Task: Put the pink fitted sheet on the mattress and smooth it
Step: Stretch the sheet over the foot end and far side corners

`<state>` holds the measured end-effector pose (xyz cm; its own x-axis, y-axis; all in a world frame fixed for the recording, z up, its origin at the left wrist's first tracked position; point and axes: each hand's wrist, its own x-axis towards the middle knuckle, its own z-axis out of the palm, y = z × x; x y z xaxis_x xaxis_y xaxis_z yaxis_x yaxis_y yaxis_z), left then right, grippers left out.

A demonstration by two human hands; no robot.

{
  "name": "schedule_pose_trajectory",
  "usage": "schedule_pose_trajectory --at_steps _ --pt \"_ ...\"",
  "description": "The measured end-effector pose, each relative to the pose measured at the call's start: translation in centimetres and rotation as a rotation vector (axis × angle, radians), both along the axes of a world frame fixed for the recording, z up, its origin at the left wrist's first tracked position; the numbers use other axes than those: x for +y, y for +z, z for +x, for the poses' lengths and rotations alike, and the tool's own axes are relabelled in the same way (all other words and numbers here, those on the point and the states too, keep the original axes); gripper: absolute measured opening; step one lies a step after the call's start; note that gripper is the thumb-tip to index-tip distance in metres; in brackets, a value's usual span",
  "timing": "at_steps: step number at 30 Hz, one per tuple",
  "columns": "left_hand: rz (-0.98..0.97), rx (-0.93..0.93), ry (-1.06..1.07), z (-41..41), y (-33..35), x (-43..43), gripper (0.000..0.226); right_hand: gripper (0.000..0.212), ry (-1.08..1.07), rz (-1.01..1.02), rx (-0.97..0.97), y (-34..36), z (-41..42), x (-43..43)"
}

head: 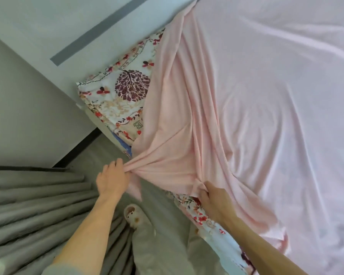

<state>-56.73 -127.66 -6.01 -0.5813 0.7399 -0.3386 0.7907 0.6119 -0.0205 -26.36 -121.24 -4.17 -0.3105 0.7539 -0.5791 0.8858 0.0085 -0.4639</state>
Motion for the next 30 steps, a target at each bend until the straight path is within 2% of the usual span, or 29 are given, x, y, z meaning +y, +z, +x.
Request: schedule_pose_trajectory --at_steps 3,6,9,13,15,17,20,22,24,27,28,30 --pt "0.147 0.041 0.134 -6.9 2.8 0.9 0.021 0.038 -0.086 -0.244 0.070 2.0 -5.2 -1.3" --pt "0.278 0.060 0.246 -13.4 5.7 1.9 0.020 0.040 -0.036 -0.397 0.080 2.8 -11.4 -3.0" --pt "0.442 0.045 0.316 -19.4 8.4 2.4 0.024 0.040 0.004 -0.418 0.101 3.6 -18.2 -4.2" --pt "0.729 -0.033 0.397 -24.6 10.2 2.8 0.032 0.042 0.253 -0.473 -0.039 2.8 -24.6 -4.6" --pt "0.802 -0.055 0.406 -25.7 10.4 2.8 0.036 0.032 0.325 -0.476 -0.104 2.2 -26.1 -4.0" --pt "0.817 -0.095 0.357 -26.8 10.3 2.3 0.037 0.023 0.275 -0.462 -0.115 2.1 -27.7 -3.1" --pt "0.773 -0.144 0.241 -27.7 8.6 1.2 0.034 0.030 0.146 -0.416 -0.099 3.0 -29.8 -1.2" --pt "0.780 -0.228 0.390 -29.0 6.8 0.6 0.033 0.029 0.053 -0.308 -0.090 3.5 -31.0 0.4" --pt "0.798 -0.359 0.725 -29.9 5.0 0.3 0.033 0.028 -0.032 -0.182 -0.099 3.6 -31.5 1.5" --pt "0.921 -0.571 1.183 -30.3 3.1 0.2 0.031 0.022 -0.170 -0.131 -0.013 3.4 -31.8 1.9" --pt "0.949 -0.604 1.254 -30.5 2.7 0.2 0.032 0.019 -0.175 -0.121 0.024 3.5 -32.8 2.1" --pt "0.965 -0.560 1.174 -30.5 2.4 0.0 0.033 0.018 -0.174 -0.084 0.096 4.2 -35.4 2.8"
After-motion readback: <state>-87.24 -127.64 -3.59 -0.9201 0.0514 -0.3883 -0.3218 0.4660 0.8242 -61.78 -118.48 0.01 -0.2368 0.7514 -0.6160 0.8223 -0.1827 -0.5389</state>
